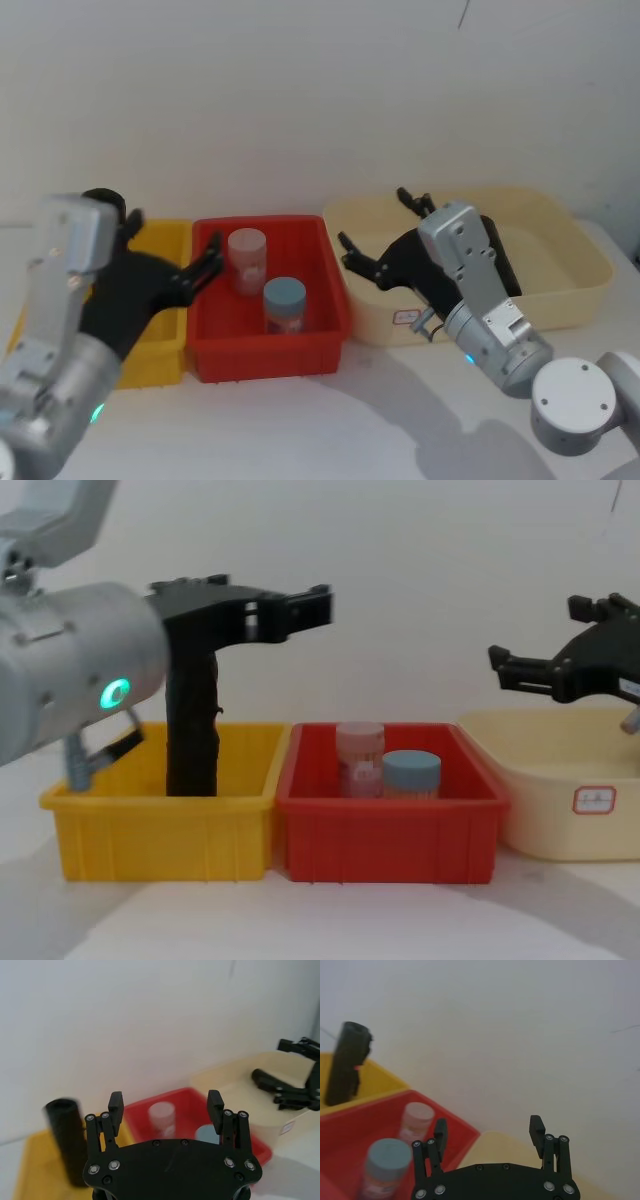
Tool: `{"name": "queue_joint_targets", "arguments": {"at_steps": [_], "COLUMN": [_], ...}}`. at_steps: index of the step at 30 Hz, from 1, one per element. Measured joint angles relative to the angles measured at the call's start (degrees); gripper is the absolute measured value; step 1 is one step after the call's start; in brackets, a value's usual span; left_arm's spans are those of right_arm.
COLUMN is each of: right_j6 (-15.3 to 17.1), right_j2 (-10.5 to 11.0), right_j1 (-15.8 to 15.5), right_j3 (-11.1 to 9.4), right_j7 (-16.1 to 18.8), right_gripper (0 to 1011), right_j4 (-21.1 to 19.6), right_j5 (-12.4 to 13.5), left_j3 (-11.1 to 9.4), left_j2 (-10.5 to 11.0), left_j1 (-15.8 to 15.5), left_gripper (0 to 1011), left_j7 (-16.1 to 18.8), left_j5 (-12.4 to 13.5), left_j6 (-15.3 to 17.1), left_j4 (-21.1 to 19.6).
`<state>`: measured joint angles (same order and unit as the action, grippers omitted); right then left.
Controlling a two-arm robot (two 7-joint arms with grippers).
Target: Pick up the garbage bag with the one hand and transfer it to the other hand.
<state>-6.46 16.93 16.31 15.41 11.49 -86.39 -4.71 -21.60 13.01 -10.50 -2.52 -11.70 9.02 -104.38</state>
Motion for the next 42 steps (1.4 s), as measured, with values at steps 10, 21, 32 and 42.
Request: {"name": "queue_joint_targets", "arguments": {"at_steps": [10, 21, 32, 42], "right_j6": [3.69, 9.7, 14.18, 16.87], "right_j2": [-0.44, -1.03, -1.63, -2.11], "right_j1": [-0.6, 0.77, 3.76, 5.95], "right_j3": [1.13, 2.37, 3.57, 4.63], "right_j7": [4.6, 9.09, 12.41, 13.59], "right_gripper": [1000, 1000, 1000, 1000], "right_j4": [-1.78, -1.09, 2.59, 5.18], "right_j5": [3.51, 7.44, 10.05, 11.07], "left_j3": [5.11, 9.93, 12.22, 13.08], "left_j2": [2.16, 3.46, 4.1, 4.33], "left_j1": [9.49, 17.49, 21.32, 22.75], "left_gripper": [1000, 1001, 1001, 1001], "left_j7": [5.81, 9.95, 11.81, 12.52], "left_j5": [1.85, 2.95, 3.44, 3.62], "left_j6": [0.32, -0.24, -0.67, -0.82], "left_j4": [-7.11, -12.09, -14.42, -15.27]}}
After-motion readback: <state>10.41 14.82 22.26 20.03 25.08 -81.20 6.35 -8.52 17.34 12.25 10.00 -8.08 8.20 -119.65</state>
